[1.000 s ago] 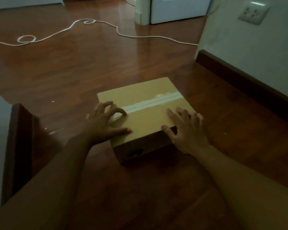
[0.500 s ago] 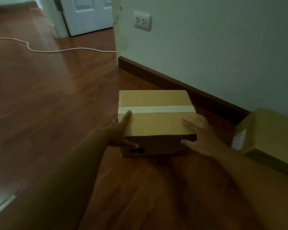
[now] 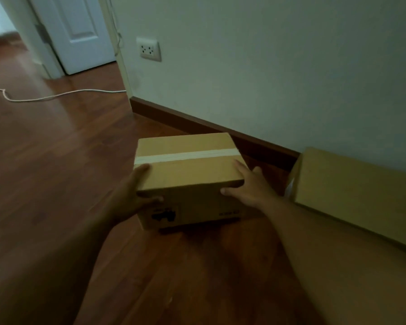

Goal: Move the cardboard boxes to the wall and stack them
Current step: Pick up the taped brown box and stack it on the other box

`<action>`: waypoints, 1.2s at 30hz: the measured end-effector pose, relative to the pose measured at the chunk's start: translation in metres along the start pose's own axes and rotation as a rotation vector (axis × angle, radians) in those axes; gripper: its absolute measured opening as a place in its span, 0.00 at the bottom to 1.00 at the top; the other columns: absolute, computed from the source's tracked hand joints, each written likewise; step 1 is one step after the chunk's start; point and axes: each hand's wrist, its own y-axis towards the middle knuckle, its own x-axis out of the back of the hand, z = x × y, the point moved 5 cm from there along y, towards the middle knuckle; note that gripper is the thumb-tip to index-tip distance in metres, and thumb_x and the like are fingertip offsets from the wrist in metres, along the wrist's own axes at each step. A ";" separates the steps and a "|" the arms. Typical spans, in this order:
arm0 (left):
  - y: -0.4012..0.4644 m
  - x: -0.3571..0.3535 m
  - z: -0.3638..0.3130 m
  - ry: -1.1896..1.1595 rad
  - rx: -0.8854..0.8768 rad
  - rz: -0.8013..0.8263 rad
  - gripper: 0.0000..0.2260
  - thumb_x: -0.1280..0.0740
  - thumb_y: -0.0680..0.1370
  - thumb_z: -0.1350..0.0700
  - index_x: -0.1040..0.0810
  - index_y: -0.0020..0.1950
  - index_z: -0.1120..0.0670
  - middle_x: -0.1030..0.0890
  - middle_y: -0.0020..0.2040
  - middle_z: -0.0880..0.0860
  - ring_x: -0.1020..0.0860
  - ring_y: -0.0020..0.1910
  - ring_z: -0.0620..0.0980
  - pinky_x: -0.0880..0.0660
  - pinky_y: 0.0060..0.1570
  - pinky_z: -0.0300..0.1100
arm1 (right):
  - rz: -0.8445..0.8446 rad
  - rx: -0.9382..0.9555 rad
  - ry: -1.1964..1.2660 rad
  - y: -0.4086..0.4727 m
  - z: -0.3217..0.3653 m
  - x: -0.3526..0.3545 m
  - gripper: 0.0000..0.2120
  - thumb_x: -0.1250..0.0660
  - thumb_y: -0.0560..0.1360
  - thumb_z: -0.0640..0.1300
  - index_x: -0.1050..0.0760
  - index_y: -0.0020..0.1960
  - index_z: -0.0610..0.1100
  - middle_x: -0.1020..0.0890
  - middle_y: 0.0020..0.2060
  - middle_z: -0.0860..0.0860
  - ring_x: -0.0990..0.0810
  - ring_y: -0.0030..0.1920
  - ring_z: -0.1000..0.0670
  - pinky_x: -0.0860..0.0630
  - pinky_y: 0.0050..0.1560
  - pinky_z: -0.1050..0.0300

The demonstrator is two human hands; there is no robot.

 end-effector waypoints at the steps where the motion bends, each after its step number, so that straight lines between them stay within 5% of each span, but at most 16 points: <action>1: -0.001 0.006 -0.009 -0.052 -0.015 -0.035 0.41 0.23 0.68 0.48 0.43 0.75 0.39 0.36 0.73 0.54 0.28 0.60 0.50 0.22 0.56 0.54 | -0.022 0.010 0.018 -0.001 0.000 0.008 0.46 0.27 0.71 0.61 0.49 0.80 0.59 0.38 0.65 0.47 0.31 0.65 0.42 0.27 0.62 0.46; 5: -0.002 0.028 -0.053 -0.108 -0.125 -0.149 0.30 0.22 0.67 0.48 0.32 0.66 0.42 0.26 0.60 0.50 0.21 0.48 0.44 0.19 0.40 0.41 | -0.135 0.088 0.018 -0.012 0.003 0.043 0.41 0.28 0.69 0.66 0.40 0.78 0.57 0.34 0.57 0.50 0.30 0.58 0.47 0.26 0.54 0.50; 9: 0.002 0.047 -0.098 -0.160 -0.205 -0.268 0.29 0.21 0.66 0.45 0.28 0.63 0.44 0.21 0.54 0.50 0.18 0.48 0.49 0.17 0.42 0.49 | -0.239 0.145 0.030 -0.028 0.008 0.092 0.38 0.28 0.68 0.67 0.30 0.74 0.54 0.28 0.58 0.48 0.26 0.58 0.47 0.25 0.54 0.51; 15: 0.002 0.041 -0.172 -0.225 -0.355 -0.359 0.28 0.21 0.65 0.45 0.27 0.62 0.47 0.20 0.49 0.43 0.19 0.42 0.37 0.22 0.35 0.30 | -0.427 0.203 0.035 -0.073 0.000 0.174 0.34 0.26 0.67 0.66 0.25 0.69 0.53 0.25 0.53 0.50 0.25 0.53 0.49 0.26 0.49 0.55; 23: -0.001 -0.002 -0.259 -0.291 -0.568 -0.264 0.31 0.20 0.66 0.48 0.30 0.64 0.51 0.22 0.50 0.45 0.20 0.46 0.38 0.20 0.38 0.32 | -0.621 0.123 0.006 -0.133 -0.052 0.238 0.31 0.26 0.68 0.63 0.23 0.67 0.52 0.22 0.59 0.46 0.22 0.58 0.46 0.24 0.58 0.50; 26: -0.001 -0.020 -0.274 -0.303 -0.599 -0.239 0.32 0.20 0.65 0.46 0.31 0.63 0.52 0.22 0.49 0.42 0.20 0.46 0.37 0.19 0.39 0.35 | -0.662 0.096 -0.009 -0.149 -0.067 0.256 0.29 0.26 0.69 0.61 0.22 0.67 0.51 0.23 0.55 0.45 0.23 0.55 0.45 0.26 0.53 0.53; 31: 0.001 -0.064 -0.303 -0.295 -0.654 -0.126 0.33 0.21 0.65 0.46 0.33 0.63 0.53 0.21 0.53 0.51 0.20 0.46 0.39 0.20 0.38 0.33 | -0.840 0.059 0.002 -0.183 -0.093 0.281 0.21 0.31 0.74 0.62 0.18 0.59 0.50 0.21 0.53 0.44 0.22 0.53 0.43 0.24 0.53 0.51; 36: 0.011 -0.108 -0.322 -0.278 -0.653 -0.010 0.31 0.20 0.65 0.47 0.32 0.61 0.52 0.21 0.53 0.52 0.20 0.46 0.41 0.21 0.37 0.32 | -0.768 -0.139 -0.168 -0.196 -0.129 0.284 0.28 0.32 0.71 0.67 0.20 0.63 0.49 0.25 0.56 0.43 0.24 0.58 0.40 0.25 0.58 0.47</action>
